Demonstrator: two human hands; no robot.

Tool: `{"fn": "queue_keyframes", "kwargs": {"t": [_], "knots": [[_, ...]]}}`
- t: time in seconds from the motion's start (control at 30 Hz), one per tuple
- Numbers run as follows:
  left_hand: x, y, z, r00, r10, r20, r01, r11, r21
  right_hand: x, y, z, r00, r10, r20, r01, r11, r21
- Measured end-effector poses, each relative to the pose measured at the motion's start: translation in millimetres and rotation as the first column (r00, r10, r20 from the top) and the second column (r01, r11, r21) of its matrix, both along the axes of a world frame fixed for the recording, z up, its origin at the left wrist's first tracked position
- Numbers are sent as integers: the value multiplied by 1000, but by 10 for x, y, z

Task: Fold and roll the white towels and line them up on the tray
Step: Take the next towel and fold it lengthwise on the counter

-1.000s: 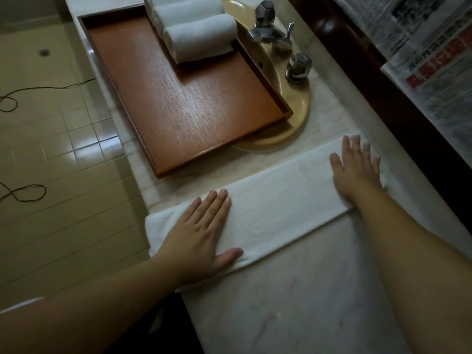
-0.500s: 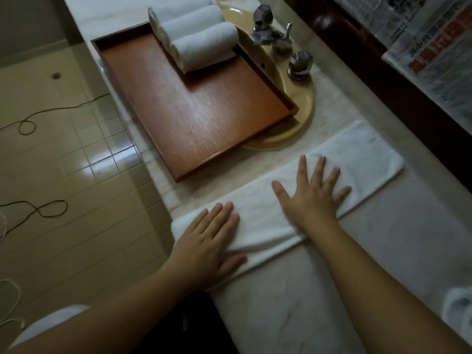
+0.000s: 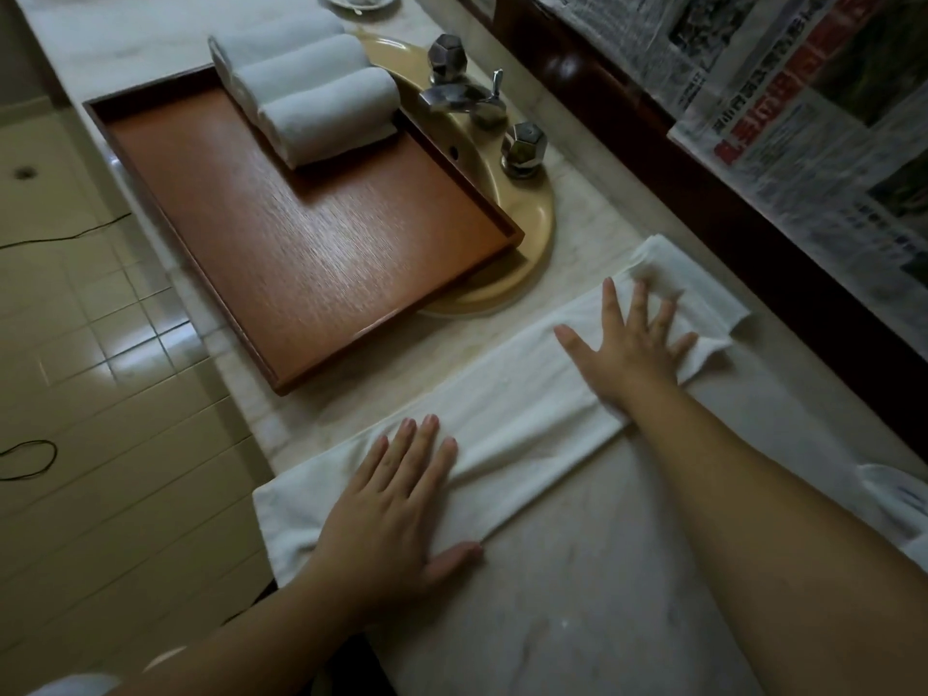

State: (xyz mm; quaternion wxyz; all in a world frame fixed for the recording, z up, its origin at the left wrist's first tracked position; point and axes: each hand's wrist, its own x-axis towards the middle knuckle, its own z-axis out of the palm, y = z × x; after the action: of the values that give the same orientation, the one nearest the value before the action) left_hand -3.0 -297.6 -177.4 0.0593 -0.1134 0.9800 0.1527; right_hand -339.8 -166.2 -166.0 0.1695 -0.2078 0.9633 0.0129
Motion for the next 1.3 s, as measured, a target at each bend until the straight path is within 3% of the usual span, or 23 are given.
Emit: {"fn": "queue_keyframes", "kwargs": {"t": [0.43,0.7,0.8,0.9,1.0,1.07,1.3], "knots": [[-135,-91,-49,999,6,-53,-8,999,-34,-368,106,4,1000,-12,-10,12,1000,18],[-56,89,-38,990,134,43,-131,989,-64,-354,83,48,999,-37,36,35,998,59],[-40,67,-49,987,157,39,-156,987,-43,-71,-66,144,998,-39,-51,40,999,15],[-47,63,-76,986,165,14,-165,986,-22,639,-211,193,956,266,-121,-279,954,-110],[-24,64,-104,987,160,-8,-160,987,-18,1285,-113,-1,729,682,-55,-683,720,-125],[-12,65,-109,987,161,-17,-162,987,-21,1220,53,-116,661,749,-40,-750,658,-70],[-19,59,-101,988,157,-3,-157,987,-32,-120,284,9,901,434,-24,-431,900,66]]}}
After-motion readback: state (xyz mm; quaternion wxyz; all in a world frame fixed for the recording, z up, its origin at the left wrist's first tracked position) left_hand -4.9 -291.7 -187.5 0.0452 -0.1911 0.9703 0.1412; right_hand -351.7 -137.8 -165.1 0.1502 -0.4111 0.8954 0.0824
